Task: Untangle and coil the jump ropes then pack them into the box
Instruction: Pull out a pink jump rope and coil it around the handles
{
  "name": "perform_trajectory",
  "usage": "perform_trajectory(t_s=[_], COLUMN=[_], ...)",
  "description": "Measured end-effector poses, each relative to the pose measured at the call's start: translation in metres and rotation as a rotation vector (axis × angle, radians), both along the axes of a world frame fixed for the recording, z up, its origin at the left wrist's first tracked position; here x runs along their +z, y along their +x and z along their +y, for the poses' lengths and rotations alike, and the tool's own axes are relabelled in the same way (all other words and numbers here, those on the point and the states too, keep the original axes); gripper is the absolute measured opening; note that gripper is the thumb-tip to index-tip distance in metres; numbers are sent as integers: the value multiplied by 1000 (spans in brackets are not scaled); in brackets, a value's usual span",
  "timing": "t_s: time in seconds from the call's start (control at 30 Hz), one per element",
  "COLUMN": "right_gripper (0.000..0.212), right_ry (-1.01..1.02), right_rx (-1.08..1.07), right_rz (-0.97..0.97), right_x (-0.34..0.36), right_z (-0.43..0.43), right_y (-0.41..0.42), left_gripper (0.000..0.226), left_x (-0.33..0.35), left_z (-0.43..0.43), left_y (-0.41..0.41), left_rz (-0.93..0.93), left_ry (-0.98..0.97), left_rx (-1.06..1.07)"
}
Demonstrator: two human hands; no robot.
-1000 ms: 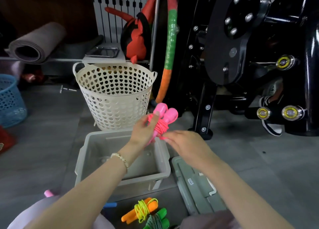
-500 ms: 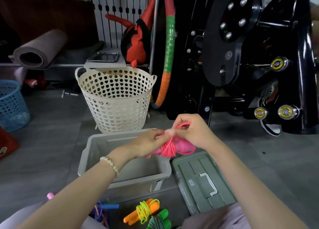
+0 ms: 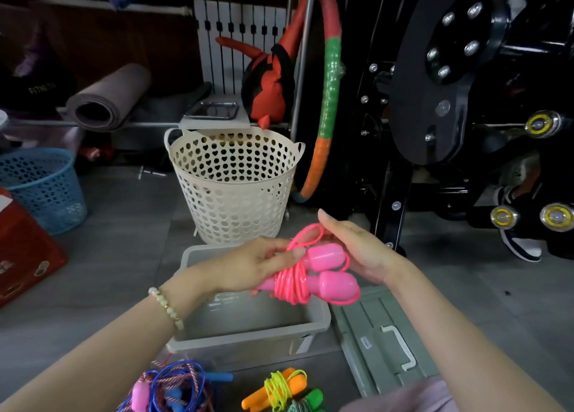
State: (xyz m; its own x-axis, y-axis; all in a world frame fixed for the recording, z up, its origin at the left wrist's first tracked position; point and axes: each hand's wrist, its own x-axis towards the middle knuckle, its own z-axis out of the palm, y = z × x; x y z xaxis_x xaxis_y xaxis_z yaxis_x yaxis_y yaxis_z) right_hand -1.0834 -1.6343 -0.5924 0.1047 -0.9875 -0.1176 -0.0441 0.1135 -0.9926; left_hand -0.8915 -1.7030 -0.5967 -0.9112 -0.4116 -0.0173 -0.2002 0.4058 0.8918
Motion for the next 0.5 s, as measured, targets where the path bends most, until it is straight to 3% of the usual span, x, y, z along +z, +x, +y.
perform_trajectory(t_s=[0.1, 0.27, 0.33, 0.4, 0.5], right_gripper=[67, 80, 90, 100, 99], right_ry=[24, -3, -68, -155, -139], right_rx=[2, 88, 193, 301, 207], right_rz=[-160, -692, -687, -530, -472], right_x=[-1, 2, 6, 8, 2], right_z=[-2, -6, -9, -13, -21], right_y=[17, 44, 47, 56, 73], left_gripper=[33, 52, 57, 62, 66], left_x=[4, 14, 12, 12, 9], left_z=[-8, -5, -6, -6, -7], left_y=[14, 25, 29, 32, 36], left_rz=[85, 70, 88, 145, 188], left_ry=[95, 171, 245, 393, 493], left_rx=[121, 226, 289, 328, 335])
